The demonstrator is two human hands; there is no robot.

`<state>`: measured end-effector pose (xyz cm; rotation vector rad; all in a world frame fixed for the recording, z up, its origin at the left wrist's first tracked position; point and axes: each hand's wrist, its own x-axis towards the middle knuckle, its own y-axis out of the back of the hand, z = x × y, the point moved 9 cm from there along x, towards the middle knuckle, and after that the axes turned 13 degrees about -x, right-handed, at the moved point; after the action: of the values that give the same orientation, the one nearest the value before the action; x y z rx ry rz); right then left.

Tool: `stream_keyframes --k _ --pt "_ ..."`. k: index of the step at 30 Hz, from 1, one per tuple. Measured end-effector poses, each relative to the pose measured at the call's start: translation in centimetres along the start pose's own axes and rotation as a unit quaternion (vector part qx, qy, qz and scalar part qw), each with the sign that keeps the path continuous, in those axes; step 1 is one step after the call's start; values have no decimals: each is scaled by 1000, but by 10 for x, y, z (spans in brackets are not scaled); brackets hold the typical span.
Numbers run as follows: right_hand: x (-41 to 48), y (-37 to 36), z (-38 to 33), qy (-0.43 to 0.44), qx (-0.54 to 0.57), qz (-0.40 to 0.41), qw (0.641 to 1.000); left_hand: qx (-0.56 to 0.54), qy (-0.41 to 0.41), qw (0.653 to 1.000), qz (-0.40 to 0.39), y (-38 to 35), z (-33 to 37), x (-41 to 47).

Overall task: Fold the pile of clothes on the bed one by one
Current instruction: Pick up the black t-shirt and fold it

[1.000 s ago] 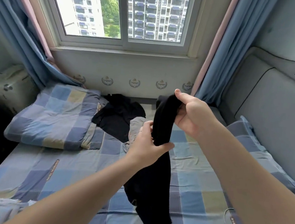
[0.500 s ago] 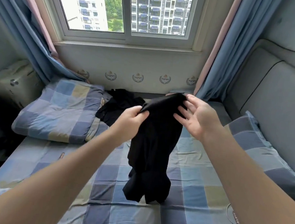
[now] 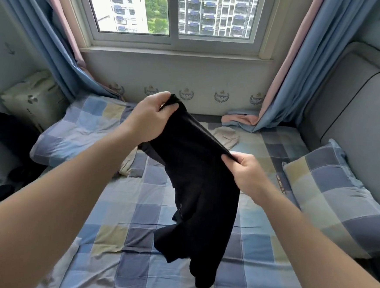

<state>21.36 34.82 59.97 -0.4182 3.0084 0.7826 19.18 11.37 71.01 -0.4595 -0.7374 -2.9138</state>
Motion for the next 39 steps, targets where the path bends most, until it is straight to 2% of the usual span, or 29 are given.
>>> stream_keyframes --k 2,4,6,7,8,9,10,11,12,13,14,16,18,20,21,23,25,26,29,31,33,34,36,37,38,39 --pt "2 25 0 4 6 33 999 37 -8 998 -51 -3 0 -3" --pt "4 46 5 1 20 42 999 66 40 984 -158 -21 -3 -10" --pt "6 62 14 -15 66 53 996 188 125 934 -276 -42 -24 -28" --pt "7 69 18 -28 96 59 993 245 155 906 -310 -46 -37 -36" --pt "9 75 23 -41 122 64 990 255 168 899 -314 -48 -44 -40" --pt "10 79 28 -53 139 67 987 201 179 916 -299 -49 -51 -41" --pt "12 82 33 -63 149 70 984 83 204 937 -273 -50 -57 -43" --pt "14 85 39 -74 151 76 983 -69 234 940 -239 -51 -58 -46" --pt "15 86 44 -83 151 82 982 -199 262 923 -199 -51 -60 -49" --pt "16 86 51 -91 145 91 981 -276 278 906 -162 -50 -62 -52" --pt "17 85 57 -97 138 102 980 -304 282 900 -137 -50 -63 -53" --pt "19 85 68 -107 95 145 979 -273 270 917 -110 -52 -57 -52" --pt "12 86 70 -110 4 208 972 -270 255 924 -92 -54 -41 -49" --pt "-6 78 46 -57 -85 252 962 -317 242 913 -84 -57 -21 -46" --pt "-16 64 28 -4 -89 236 968 -341 234 906 -85 -59 -9 -45" --pt "-30 16 -3 70 -18 112 991 -376 223 894 -99 -68 12 -46" --pt "-34 -37 -4 54 12 -19 998 -388 219 888 -110 -75 24 -47" --pt "-31 -52 6 32 -8 -41 999 -388 224 887 -108 -76 26 -47" --pt "-18 -50 36 3 -110 6 994 -377 243 889 -95 -63 18 -43" --pt "-17 -33 46 -2 -155 29 988 -325 220 911 -123 -49 10 -40" --pt "-22 -16 41 22 -178 45 983 -123 179 953 -209 -40 -4 -45" --pt "-24 -8 37 35 -182 52 981 18 178 949 -260 -41 -18 -51" --pt "-24 3 29 49 -180 62 981 250 185 894 -323 -42 -52 -64" --pt "-22 7 27 46 -172 62 982 287 191 885 -314 -41 -64 -66" --pt "-21 9 25 44 -165 61 983 268 201 899 -282 -40 -71 -65" --pt "-21 10 24 38 -163 61 984 196 225 928 -224 -36 -77 -61"
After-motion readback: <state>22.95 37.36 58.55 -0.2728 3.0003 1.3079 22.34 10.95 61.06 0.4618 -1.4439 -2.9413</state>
